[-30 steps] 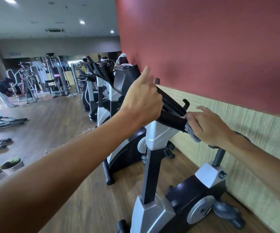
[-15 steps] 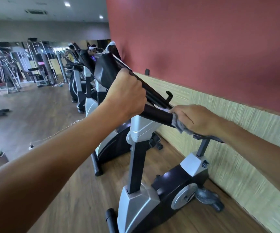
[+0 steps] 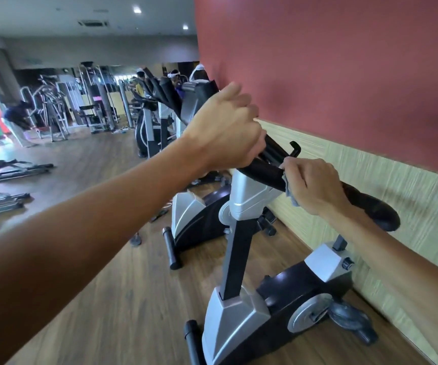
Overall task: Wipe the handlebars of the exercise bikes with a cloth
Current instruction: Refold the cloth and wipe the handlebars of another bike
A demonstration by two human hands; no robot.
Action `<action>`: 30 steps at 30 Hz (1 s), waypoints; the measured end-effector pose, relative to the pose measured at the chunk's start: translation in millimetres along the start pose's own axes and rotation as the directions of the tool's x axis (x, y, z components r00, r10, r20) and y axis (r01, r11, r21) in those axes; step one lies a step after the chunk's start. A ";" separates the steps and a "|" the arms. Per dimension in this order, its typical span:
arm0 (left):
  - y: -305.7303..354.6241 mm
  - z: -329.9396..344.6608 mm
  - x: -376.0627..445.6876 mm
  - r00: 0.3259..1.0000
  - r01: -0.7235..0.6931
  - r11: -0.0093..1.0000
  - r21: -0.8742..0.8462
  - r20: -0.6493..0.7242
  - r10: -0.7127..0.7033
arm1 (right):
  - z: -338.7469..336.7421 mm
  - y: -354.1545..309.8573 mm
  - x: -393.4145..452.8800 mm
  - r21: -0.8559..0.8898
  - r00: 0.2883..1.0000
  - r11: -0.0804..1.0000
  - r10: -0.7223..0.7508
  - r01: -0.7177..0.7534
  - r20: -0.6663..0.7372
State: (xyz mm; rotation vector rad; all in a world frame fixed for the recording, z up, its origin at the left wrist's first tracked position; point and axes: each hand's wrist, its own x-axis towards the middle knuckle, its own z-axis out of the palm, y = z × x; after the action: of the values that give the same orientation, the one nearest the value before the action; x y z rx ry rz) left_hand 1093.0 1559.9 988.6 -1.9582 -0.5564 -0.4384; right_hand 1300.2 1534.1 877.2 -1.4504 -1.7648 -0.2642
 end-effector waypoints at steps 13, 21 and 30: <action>-31.7 2.5 -5.0 0.982 0.185 0.978 0.097 -0.066 -0.179 | 13.2 -30.2 29.8 0.099 0.991 0.990 -0.109 0.101 0.081; -29.7 10.2 -2.4 0.966 0.244 0.969 0.041 -0.102 -0.239 | -12.0 36.0 -3.6 -0.295 0.988 0.951 -0.055 0.096 0.143; -26.9 11.6 -0.9 0.955 0.261 0.965 0.009 -0.148 -0.257 | 26.7 -74.8 42.2 0.102 0.983 0.985 -0.122 0.137 -0.138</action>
State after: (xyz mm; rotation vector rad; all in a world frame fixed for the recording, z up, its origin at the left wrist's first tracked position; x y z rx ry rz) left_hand 1078.0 1580.6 1003.0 -1.8149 -0.7241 -0.7282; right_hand 1221.3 1557.4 913.4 -1.2144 -1.7410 -0.3169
